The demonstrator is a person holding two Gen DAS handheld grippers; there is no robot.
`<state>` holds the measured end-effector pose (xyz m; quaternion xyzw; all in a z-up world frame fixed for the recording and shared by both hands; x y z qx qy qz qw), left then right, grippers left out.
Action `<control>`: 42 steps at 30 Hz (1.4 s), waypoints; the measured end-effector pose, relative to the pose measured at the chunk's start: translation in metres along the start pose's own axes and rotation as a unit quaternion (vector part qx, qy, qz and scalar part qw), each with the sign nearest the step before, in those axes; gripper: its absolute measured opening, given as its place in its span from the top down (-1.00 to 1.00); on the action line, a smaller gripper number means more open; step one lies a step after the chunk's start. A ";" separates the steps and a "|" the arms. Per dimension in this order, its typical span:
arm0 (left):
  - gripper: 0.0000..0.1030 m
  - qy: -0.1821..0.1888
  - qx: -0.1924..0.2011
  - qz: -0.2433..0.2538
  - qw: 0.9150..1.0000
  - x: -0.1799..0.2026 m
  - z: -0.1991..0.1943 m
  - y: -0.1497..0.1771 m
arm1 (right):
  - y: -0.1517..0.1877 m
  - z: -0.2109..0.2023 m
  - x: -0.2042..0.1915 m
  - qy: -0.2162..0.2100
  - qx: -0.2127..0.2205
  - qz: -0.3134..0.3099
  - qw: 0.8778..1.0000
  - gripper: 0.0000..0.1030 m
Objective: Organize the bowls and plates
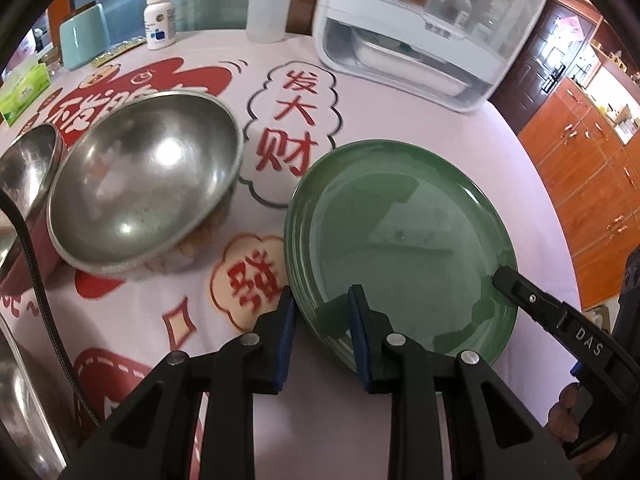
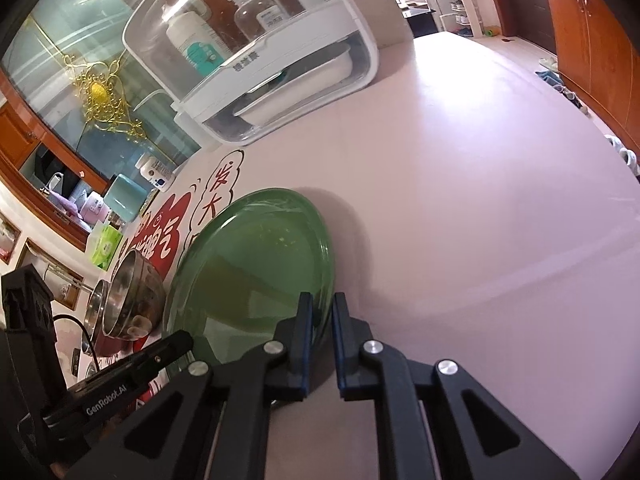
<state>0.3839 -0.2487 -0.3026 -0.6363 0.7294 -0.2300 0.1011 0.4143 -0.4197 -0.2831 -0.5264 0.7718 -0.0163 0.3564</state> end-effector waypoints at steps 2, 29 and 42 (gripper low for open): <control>0.54 0.006 -0.006 0.001 1.000 0.005 -0.003 0.005 | 0.004 -0.006 0.002 0.002 -0.002 0.000 1.000 0.83; 0.55 0.041 -0.062 0.035 0.997 0.031 -0.113 0.129 | 0.124 -0.110 0.011 0.019 -0.048 -0.022 0.998 0.82; 0.55 0.042 -0.029 0.037 0.998 0.015 -0.164 0.169 | 0.170 -0.150 -0.020 0.012 -0.040 -0.066 0.997 0.80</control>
Point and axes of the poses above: each gripper's, at about its wrist camera, not at the fingertips, and z roughly the way its jaws point, x to its right, y to its underside, the point moved 10 cm from there along z, roughly the way its jaws point, and after that the axes turned 12 degrees about z, right-handed, at the moved point
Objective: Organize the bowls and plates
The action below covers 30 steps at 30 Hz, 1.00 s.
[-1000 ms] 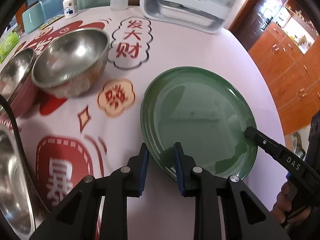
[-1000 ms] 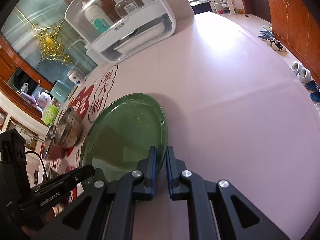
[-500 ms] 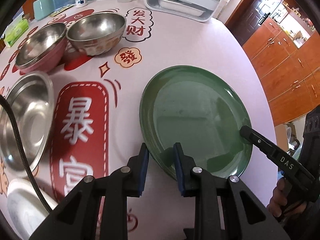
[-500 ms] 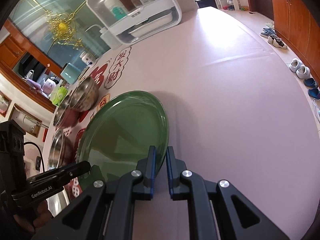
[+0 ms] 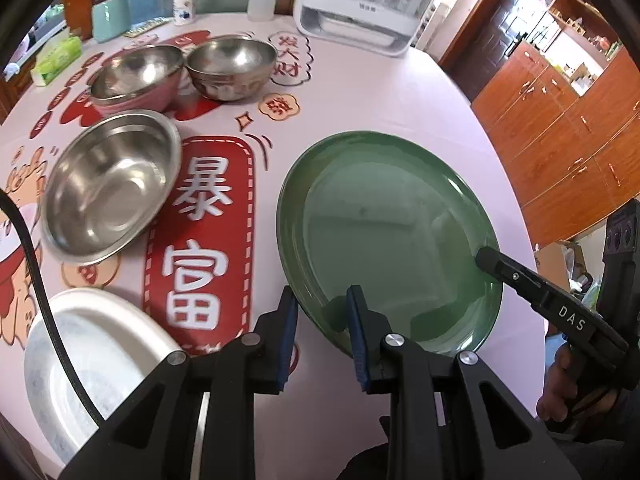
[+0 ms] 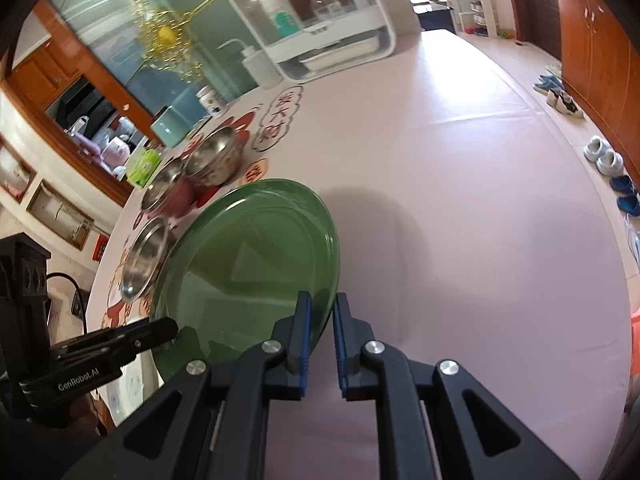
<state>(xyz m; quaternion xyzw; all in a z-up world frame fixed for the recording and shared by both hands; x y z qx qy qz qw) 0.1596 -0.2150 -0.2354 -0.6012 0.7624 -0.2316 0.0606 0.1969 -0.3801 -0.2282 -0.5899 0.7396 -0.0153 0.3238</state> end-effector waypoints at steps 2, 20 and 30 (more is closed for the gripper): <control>0.55 -0.005 0.008 0.001 1.000 -0.004 -0.008 0.006 | 0.007 -0.004 -0.008 -0.002 0.001 -0.006 1.000 0.80; 0.55 -0.037 0.024 -0.019 0.999 -0.064 -0.067 0.078 | 0.070 0.000 -0.086 -0.021 -0.026 -0.071 0.997 0.78; 0.55 -0.049 0.011 -0.046 0.998 -0.108 -0.085 0.115 | 0.108 0.013 -0.125 -0.021 -0.055 -0.105 0.993 0.75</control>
Point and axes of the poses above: each gripper's, at about its wrist camera, not at the fingertips, and z roughly the way its jaws point, x to its right, y to its underside, the point moved 10 cm from there along z, roughly the way its jaws point, and after that the axes turned 12 degrees about z, right-handed, at the moved point
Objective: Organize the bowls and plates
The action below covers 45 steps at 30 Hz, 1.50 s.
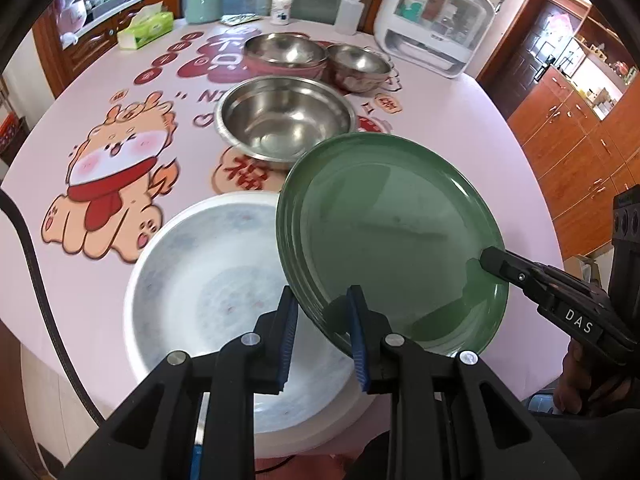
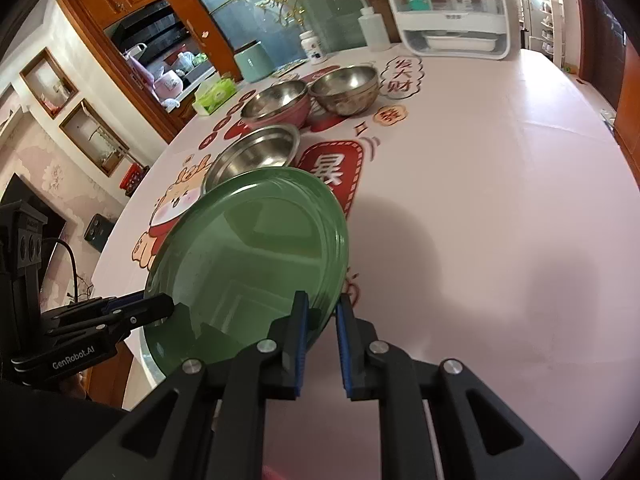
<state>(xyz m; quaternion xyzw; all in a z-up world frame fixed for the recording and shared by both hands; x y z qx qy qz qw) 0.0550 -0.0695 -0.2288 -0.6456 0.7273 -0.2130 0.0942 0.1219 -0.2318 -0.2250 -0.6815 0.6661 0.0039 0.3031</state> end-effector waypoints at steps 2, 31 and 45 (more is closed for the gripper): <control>0.55 -0.002 -0.004 0.000 1.000 -0.008 -0.001 0.004 | 0.004 0.005 -0.007 0.000 -0.006 -0.001 1.000 0.75; 0.54 0.012 -0.109 0.024 0.994 -0.095 0.011 0.064 | 0.075 0.054 -0.081 0.052 -0.069 -0.006 0.996 0.60; 0.42 0.029 -0.077 0.151 0.985 -0.089 -0.003 0.043 | 0.083 0.055 -0.088 0.104 -0.024 0.052 0.993 0.23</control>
Point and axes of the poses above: each gripper's, at about its wrist camera, not at the fingertips, and z roughly the way its jaws point, x to its right, y to its underside, the point moved 10 cm from there along z, roughly the way its jaws point, and after that the axes turned 12 degrees about z, right-handed, at the moved point
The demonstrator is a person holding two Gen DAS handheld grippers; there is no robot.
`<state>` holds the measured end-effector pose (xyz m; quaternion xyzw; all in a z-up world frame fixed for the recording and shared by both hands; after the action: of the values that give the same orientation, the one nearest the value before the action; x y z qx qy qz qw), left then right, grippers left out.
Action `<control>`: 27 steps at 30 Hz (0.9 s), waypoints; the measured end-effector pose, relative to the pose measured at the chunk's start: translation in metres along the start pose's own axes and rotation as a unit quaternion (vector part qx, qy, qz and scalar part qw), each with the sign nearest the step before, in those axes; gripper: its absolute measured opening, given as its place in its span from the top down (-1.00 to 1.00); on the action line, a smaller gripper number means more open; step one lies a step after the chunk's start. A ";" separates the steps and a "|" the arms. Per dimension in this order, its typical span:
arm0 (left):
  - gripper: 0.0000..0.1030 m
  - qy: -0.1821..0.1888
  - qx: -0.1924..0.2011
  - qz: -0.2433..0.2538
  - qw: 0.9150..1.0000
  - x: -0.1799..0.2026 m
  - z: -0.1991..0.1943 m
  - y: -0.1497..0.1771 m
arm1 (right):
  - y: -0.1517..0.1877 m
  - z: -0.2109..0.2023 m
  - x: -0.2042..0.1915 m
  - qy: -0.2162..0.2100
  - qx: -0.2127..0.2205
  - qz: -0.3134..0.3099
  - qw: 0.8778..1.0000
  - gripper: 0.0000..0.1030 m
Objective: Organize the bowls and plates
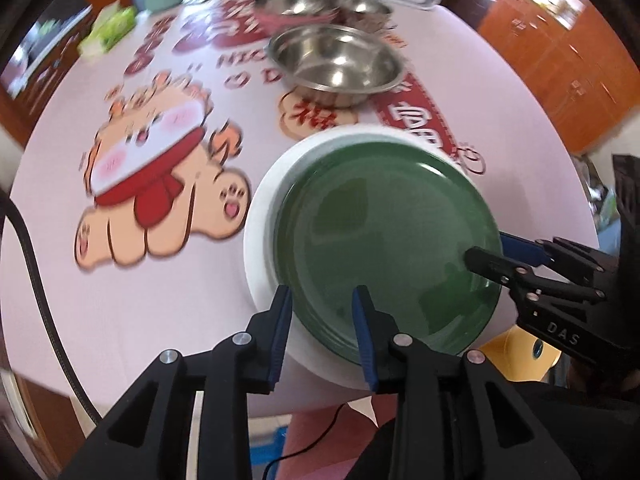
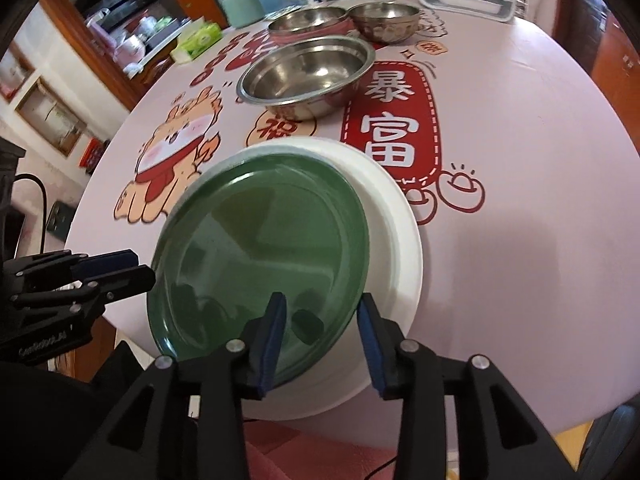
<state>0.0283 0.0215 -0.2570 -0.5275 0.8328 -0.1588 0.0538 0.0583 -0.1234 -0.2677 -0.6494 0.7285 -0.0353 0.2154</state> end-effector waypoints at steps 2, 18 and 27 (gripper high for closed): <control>0.42 0.001 0.006 0.023 1.000 0.002 -0.003 -0.005 | 0.000 -0.002 0.000 0.002 0.008 0.010 1.000 0.19; 0.10 -0.024 0.060 0.033 0.997 -0.043 -0.031 -0.059 | -0.028 -0.031 -0.008 0.024 0.089 0.045 0.995 -0.15; -0.14 -0.013 0.078 -0.029 0.996 -0.076 -0.038 -0.094 | -0.059 -0.037 -0.011 0.026 0.101 0.047 0.993 -0.25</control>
<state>0.1330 0.0608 -0.1966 -0.5477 0.8015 -0.2175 0.1012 0.1006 -0.1305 -0.2118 -0.5878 0.7565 -0.1153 0.2625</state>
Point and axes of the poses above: each gripper's, at about its wrist camera, not at the fingertips, and z roughly the way its jaws point, x to its right, y to its underside, the point moved 10 cm from there along z, roughly the way its jaws point, and after that the axes turned 12 degrees about z, right-handed, at the moved point
